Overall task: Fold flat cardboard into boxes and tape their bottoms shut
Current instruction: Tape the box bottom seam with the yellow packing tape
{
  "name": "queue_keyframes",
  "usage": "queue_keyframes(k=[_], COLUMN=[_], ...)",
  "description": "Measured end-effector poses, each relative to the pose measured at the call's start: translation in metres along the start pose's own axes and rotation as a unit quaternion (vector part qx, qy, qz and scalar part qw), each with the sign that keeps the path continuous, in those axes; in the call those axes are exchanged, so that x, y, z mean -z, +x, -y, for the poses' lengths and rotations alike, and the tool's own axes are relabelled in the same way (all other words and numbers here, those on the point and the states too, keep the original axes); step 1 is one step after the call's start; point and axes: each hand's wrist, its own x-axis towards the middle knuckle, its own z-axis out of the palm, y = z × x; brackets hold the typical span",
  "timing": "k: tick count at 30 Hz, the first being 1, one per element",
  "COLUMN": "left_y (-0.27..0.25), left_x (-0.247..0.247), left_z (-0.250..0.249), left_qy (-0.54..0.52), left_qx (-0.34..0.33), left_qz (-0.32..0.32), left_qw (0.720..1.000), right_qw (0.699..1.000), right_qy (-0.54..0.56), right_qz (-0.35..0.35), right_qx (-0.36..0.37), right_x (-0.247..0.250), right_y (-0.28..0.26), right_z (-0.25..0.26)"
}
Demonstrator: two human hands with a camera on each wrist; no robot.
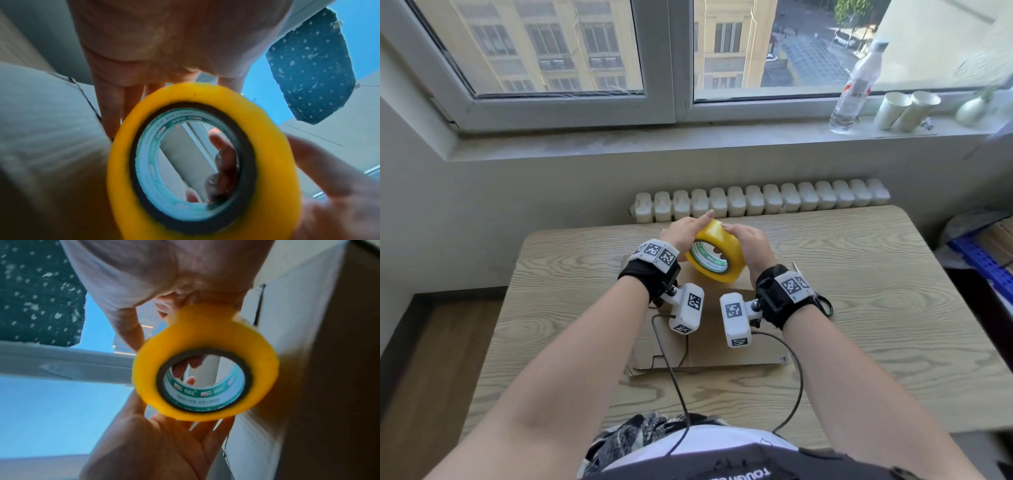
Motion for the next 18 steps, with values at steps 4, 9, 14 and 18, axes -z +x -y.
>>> queue_keyframes(k=[4, 9, 14, 18], left_y=[-0.01, -0.006, -0.009, -0.008], left_x=[0.007, 0.005, 0.002, -0.003], left_z=[-0.002, 0.0, -0.005, -0.004], left_qy=[-0.116, -0.045, 0.061, 0.109], left_qx=[0.024, 0.006, -0.117, -0.114], left_qz=[-0.015, -0.042, -0.116, -0.072], left_qw=[0.993, 0.998, 0.984, 0.985], right_qw=[0.999, 0.997, 0.998, 0.999], right_qy=[0.042, 0.081, 0.05, 0.03], right_qz=[0.017, -0.012, -0.037, -0.012], right_qx=[0.0, 0.004, 0.033, 0.032], right_x=[0.006, 0.003, -0.001, -0.003], right_y=[-0.004, -0.004, -0.001, -0.001], right_z=[-0.012, -0.01, 0.005, 0.009])
